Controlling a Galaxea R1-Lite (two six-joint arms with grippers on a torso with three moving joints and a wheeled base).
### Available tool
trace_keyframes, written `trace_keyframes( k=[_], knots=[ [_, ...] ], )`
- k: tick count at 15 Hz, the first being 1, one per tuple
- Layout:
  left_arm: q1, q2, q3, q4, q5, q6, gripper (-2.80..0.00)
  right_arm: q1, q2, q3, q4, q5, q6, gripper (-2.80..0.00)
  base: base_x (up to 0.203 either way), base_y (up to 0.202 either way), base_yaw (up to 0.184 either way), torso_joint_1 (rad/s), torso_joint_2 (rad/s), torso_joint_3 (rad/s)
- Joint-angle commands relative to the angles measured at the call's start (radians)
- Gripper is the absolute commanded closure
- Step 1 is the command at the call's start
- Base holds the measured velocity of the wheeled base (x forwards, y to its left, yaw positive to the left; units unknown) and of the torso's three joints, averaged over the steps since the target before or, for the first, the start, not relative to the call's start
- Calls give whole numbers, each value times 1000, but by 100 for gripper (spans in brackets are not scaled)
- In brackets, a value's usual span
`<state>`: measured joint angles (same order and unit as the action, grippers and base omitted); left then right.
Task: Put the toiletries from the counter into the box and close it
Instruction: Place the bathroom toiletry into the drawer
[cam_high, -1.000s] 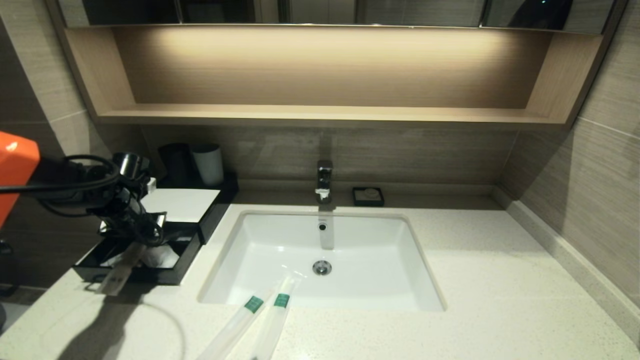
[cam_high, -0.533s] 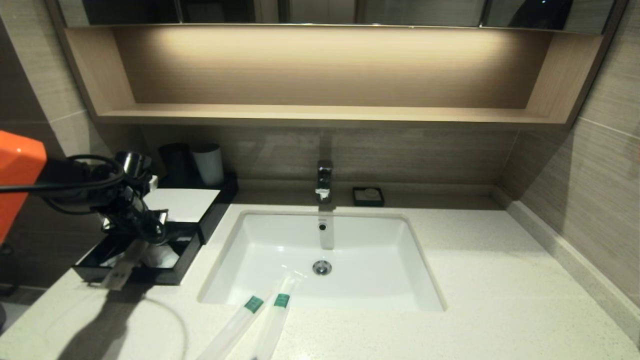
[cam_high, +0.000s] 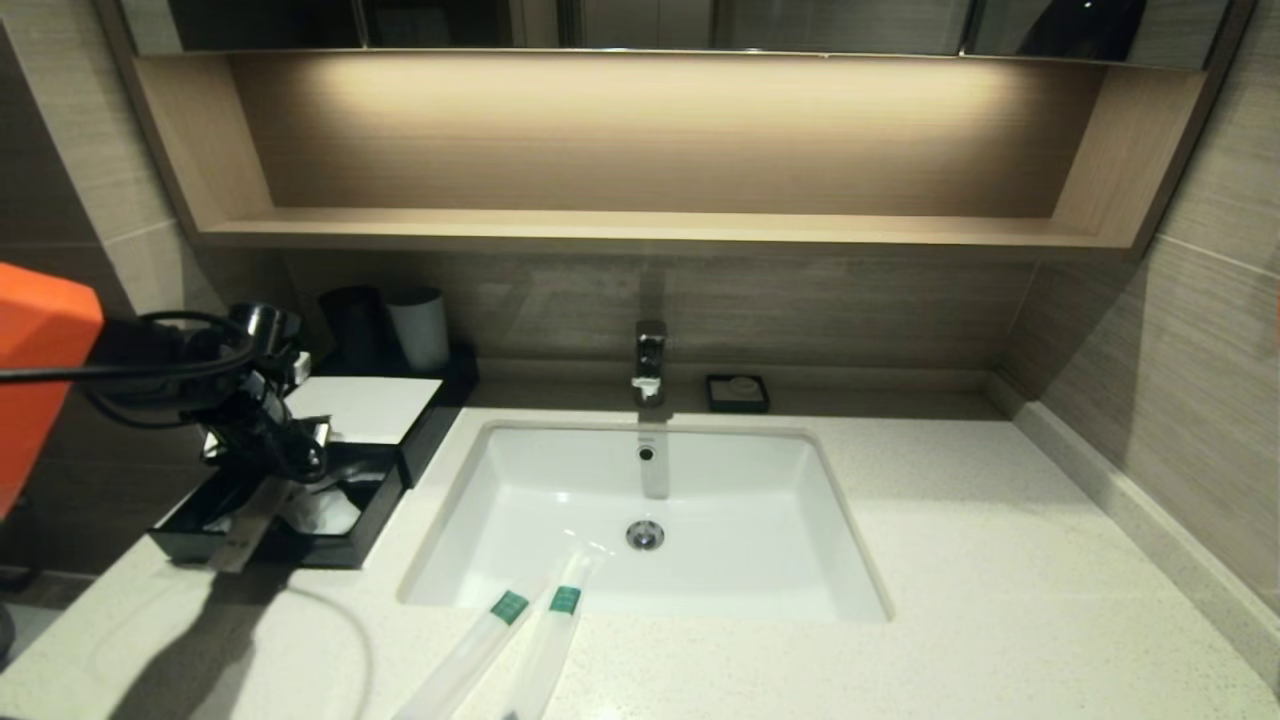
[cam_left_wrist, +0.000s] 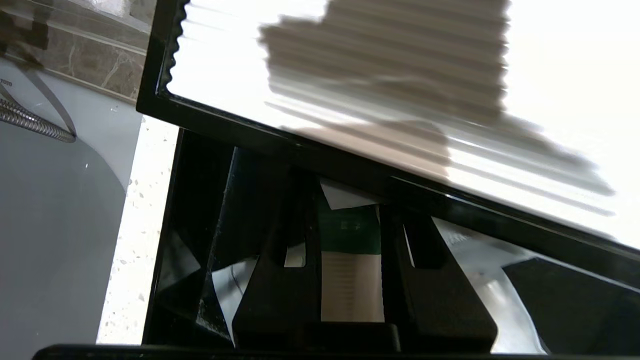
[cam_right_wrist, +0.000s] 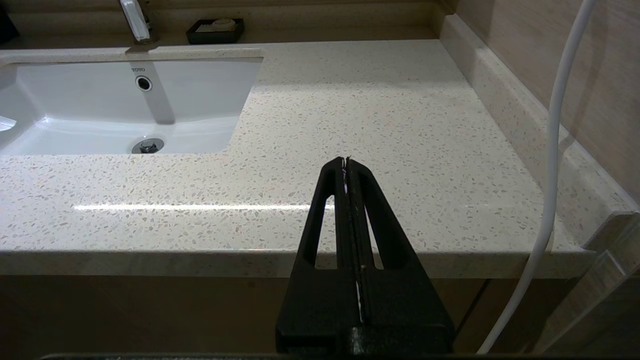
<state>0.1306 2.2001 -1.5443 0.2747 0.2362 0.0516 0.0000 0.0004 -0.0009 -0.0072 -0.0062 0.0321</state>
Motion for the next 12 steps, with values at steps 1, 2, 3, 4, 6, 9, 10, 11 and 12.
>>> trace_keyframes(
  k=[1,2,3,4,6,9,10,11,12],
  knots=[
    [0,12,-5,-8,2,-1,0,0,1,1,0,0,0,0,0,0,0,0,0,0],
    [0,10,-5,-9,2,-2,0,0,1,1,0,0,0,0,0,0,0,0,0,0],
    [0,7,-5,-9,3,-2,0,0,1,1,0,0,0,0,0,0,0,0,0,0],
    [0,4,-5,-11,3,-4,0,0,1,-1,0,0,0,0,0,0,0,0,0,0],
    [0,-3,-4,-10,3,-4,0,0,1,0,0,0,0,0,0,0,0,0,0,0],
    [0,-29,7,-2,3,-12,-280,0,1,1,0,0,0,0,0,0,0,0,0,0],
    [0,-42,16,-2,3,-11,-280,0,1,1,0,0,0,0,0,0,0,0,0,0],
    [0,-54,28,-2,3,-10,-280,0,1,0,0,0,0,0,0,0,0,0,0,0],
    [0,-65,40,-2,3,-10,-280,0,1,0,0,0,0,0,0,0,0,0,0,0]
  ],
)
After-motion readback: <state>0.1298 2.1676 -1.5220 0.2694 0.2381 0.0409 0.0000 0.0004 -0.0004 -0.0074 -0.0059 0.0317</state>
